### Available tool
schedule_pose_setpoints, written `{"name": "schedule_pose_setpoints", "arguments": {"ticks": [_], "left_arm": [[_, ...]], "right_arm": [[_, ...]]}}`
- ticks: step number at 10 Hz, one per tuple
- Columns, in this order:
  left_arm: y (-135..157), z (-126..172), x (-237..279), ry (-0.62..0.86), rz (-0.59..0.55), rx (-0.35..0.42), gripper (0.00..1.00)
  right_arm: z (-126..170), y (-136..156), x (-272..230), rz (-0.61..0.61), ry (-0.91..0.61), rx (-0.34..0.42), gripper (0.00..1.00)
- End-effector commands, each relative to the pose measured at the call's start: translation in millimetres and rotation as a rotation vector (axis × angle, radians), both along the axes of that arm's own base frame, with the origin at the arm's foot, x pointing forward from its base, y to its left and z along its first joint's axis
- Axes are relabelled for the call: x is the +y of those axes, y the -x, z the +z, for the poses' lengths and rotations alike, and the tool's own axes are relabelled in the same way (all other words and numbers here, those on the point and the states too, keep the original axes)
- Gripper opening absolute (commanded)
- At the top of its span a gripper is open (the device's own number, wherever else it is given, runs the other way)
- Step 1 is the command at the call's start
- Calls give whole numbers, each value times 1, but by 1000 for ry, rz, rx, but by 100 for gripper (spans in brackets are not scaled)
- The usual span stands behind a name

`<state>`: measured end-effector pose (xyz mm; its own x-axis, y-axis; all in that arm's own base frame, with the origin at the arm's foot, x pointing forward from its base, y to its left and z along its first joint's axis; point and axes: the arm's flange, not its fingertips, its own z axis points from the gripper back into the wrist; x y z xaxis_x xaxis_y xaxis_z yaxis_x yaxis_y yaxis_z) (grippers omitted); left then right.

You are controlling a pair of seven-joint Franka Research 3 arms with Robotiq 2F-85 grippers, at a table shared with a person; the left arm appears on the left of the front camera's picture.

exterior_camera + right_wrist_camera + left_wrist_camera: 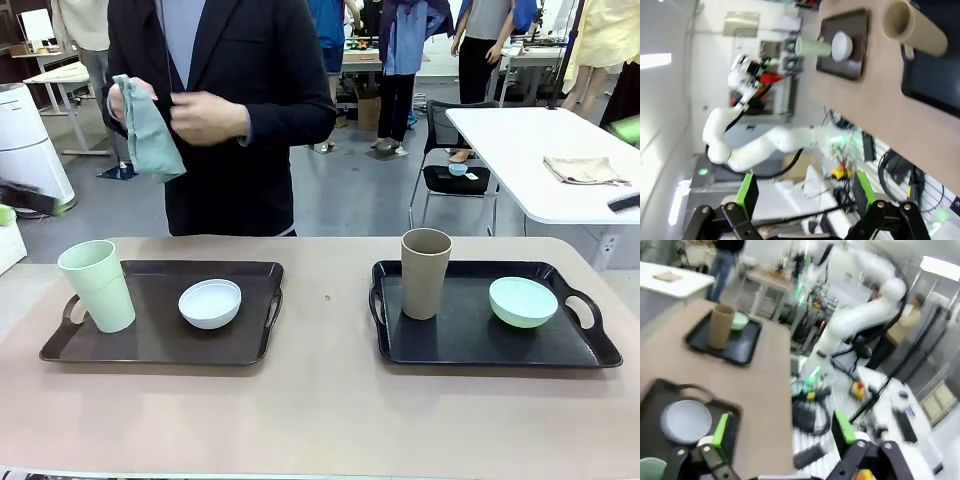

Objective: Set up a tray with a mat and arrange the tableware.
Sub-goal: Pick up the Picnic Bowl and Reusable plastic cup from the Handle tray in front of the human's position and hold them in the air.

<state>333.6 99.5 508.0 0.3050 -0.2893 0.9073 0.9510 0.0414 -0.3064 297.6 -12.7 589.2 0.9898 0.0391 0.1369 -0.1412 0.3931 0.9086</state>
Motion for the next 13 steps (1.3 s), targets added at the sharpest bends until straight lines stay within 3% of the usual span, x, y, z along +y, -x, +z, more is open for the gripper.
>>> {"name": "schedule_pose_setpoints", "arguments": {"ticks": [1,3,4,5,8,9,10,11,13], "left_arm": [[-7,29,58,-163,75,-287,100],[-15,43,96,-269,205,-354,100],[4,48,69,-174,45,-256,100],[4,48,69,-174,45,-256,100],[4,48,69,-174,45,-256,100],[4,48,69,-174,45,-256,100],[1,42,70,-172,36,-273,100],[-25,33,48,-270,27,-513,100],[-55,1,37,-540,3,-812,100]], "right_arm": [[66,-12,108,-110,215,29,100],[74,-49,182,-237,405,108,100],[64,-68,198,-320,471,115,100],[86,3,181,-173,287,-20,100],[86,3,181,-173,287,-20,100],[88,-16,193,-202,313,-4,100],[83,-54,223,-259,471,43,100],[81,-70,268,-249,577,47,100],[75,-92,344,-260,762,67,100]]}}
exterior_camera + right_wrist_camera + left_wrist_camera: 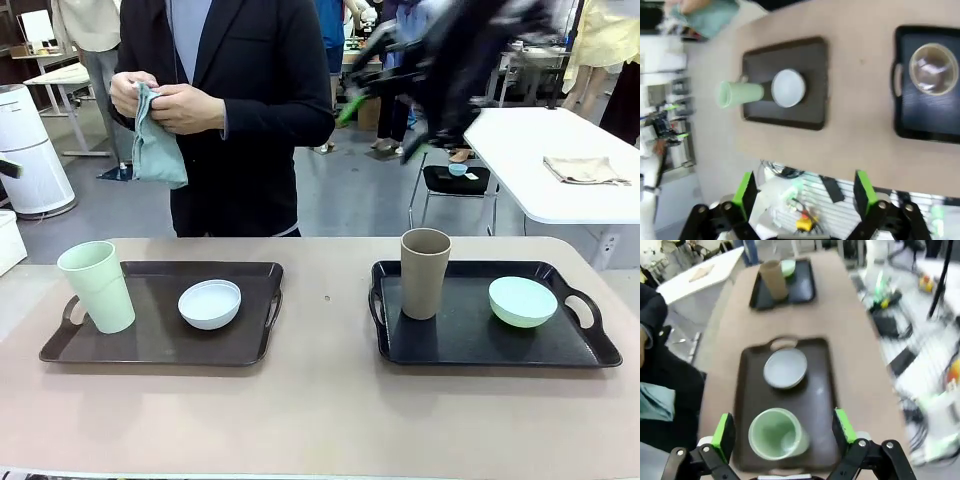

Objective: Set up a tray with a mat and arrange the tableware.
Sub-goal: Pick up the Picnic Bowl and Reusable plastic cup from the Handle tray in front of the human's position and hold them in the air.

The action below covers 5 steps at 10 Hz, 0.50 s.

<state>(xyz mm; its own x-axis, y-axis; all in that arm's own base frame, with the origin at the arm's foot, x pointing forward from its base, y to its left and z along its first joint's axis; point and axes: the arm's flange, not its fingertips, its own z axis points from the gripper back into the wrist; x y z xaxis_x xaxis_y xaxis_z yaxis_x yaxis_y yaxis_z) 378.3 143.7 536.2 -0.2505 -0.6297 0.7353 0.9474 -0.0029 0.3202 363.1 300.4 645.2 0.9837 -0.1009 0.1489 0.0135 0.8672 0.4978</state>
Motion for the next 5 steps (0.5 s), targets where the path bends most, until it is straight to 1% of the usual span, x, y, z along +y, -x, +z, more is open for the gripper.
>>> {"name": "schedule_pose_setpoints", "arguments": {"ticks": [1,2,3,4,5], "left_arm": [[-17,-46,-8,-198,71,-283,100],[-29,-60,-13,-246,66,-309,100],[-26,-71,-9,-226,66,-249,100],[-26,-65,4,-91,49,-47,100],[-31,-55,-7,-254,21,-259,100]], "right_arm": [[9,-34,61,-80,211,64,100],[3,-41,87,-86,271,69,100],[-6,-36,103,-90,289,56,100],[-11,-18,63,-61,179,10,100],[-11,-18,63,-61,179,10,100]]}}
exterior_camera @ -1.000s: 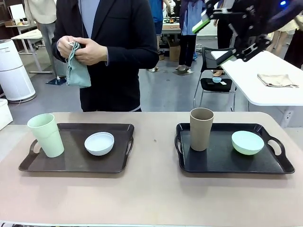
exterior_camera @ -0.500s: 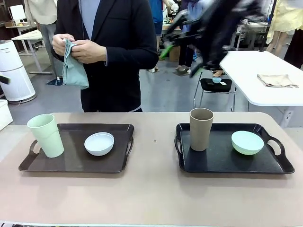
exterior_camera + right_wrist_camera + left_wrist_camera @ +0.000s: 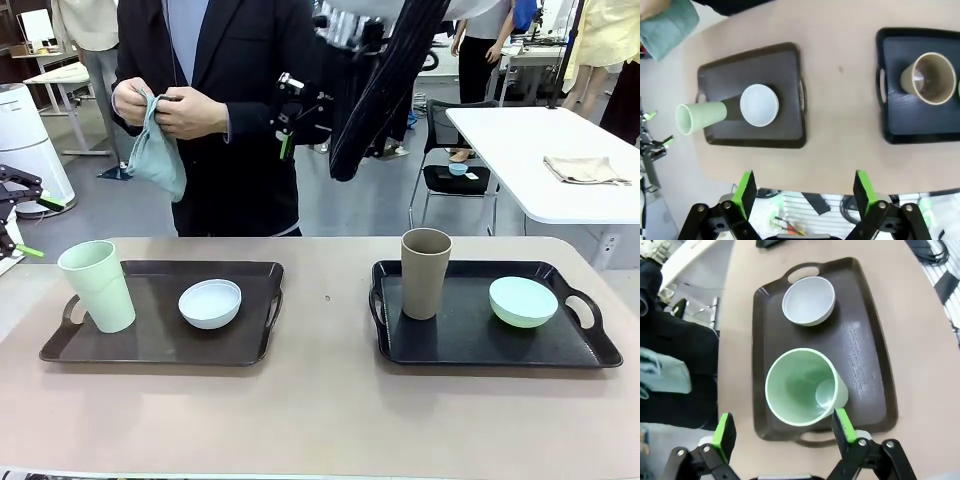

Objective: Set up a tray with a mat and arrange the tableware.
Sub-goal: Pick up the Picnic Bowl and Reusable plastic cup from the Handle tray in front of the human's position and hold them in the air.

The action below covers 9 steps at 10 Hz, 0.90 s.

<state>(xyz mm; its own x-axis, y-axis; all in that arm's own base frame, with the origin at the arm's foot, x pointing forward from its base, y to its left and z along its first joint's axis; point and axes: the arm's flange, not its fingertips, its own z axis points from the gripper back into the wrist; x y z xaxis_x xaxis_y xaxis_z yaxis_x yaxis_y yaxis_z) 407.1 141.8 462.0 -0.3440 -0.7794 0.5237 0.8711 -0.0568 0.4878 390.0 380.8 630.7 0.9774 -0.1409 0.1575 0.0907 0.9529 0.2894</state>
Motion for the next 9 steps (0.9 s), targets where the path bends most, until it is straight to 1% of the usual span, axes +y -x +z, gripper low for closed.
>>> {"name": "schedule_pose_setpoints", "arguments": {"ticks": [1,2,3,4,5,6,7,8,9], "left_arm": [[-3,19,-5,-39,-20,-66,100],[0,0,0,0,0,0,100],[-5,3,13,33,-8,114,100],[-10,0,24,85,-20,214,100],[-20,-9,31,108,-21,321,100],[-22,-15,40,175,-33,361,100],[-24,-16,45,206,-33,372,100],[-27,-23,44,231,-13,352,100],[-12,-29,33,171,-47,337,100]], "right_arm": [[4,9,-17,15,-47,-9,100],[0,0,0,0,0,0,100],[-12,-16,19,-74,32,36,100],[-23,-27,49,-85,57,25,100],[-35,-35,83,-85,104,26,100],[-44,-34,109,-77,141,25,100],[-47,-35,126,-80,150,21,100],[-53,-34,138,-70,129,3,100],[-68,-19,96,-59,119,21,100]]}}
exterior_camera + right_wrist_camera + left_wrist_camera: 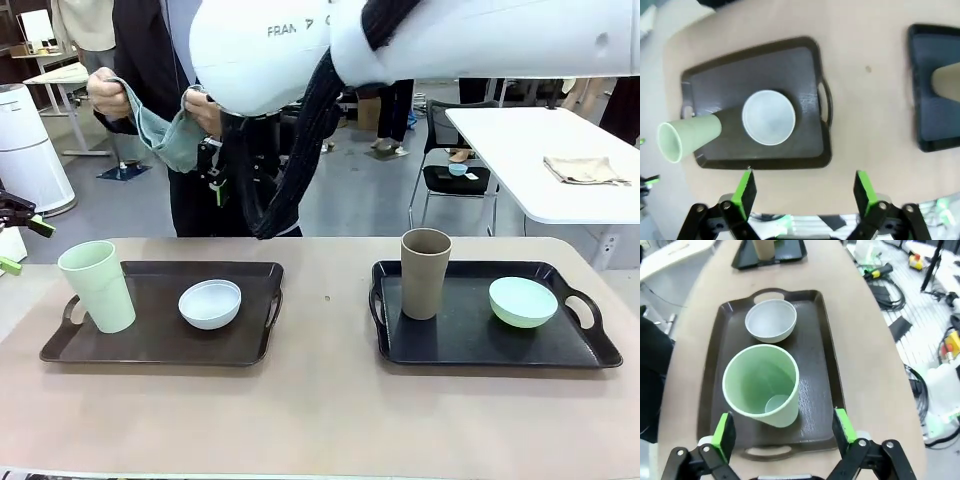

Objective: Set up a tray with a mat and arrange the tableware.
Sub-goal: Pick up the Picnic Bowl and Reusable plastic cup from the Handle tray in front of the human's position and hold them in the air.

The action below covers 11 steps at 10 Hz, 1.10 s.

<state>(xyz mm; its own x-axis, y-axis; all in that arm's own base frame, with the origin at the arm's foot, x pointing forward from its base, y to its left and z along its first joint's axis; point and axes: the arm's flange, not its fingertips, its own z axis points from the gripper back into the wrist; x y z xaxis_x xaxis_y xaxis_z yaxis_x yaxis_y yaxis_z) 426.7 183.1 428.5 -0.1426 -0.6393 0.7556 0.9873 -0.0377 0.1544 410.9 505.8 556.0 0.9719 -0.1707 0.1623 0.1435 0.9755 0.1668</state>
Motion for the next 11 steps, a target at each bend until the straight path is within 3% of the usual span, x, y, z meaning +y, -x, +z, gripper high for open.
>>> {"name": "schedule_pose_setpoints", "arguments": {"ticks": [1,3,6,8,11], "left_arm": [[8,4,-8,-26,-1,-27,100],[0,1,-2,-4,-3,-4,100],[-20,-26,12,137,81,86,100],[-25,-51,7,167,116,97,100],[-31,-71,-4,150,66,170,100]], "right_arm": [[7,2,-29,-8,-6,5,100],[4,-3,-6,-8,-2,-4,100],[-56,-8,30,118,88,-60,100],[-84,-9,41,164,132,-76,100],[-114,-15,40,196,143,-50,100]]}}
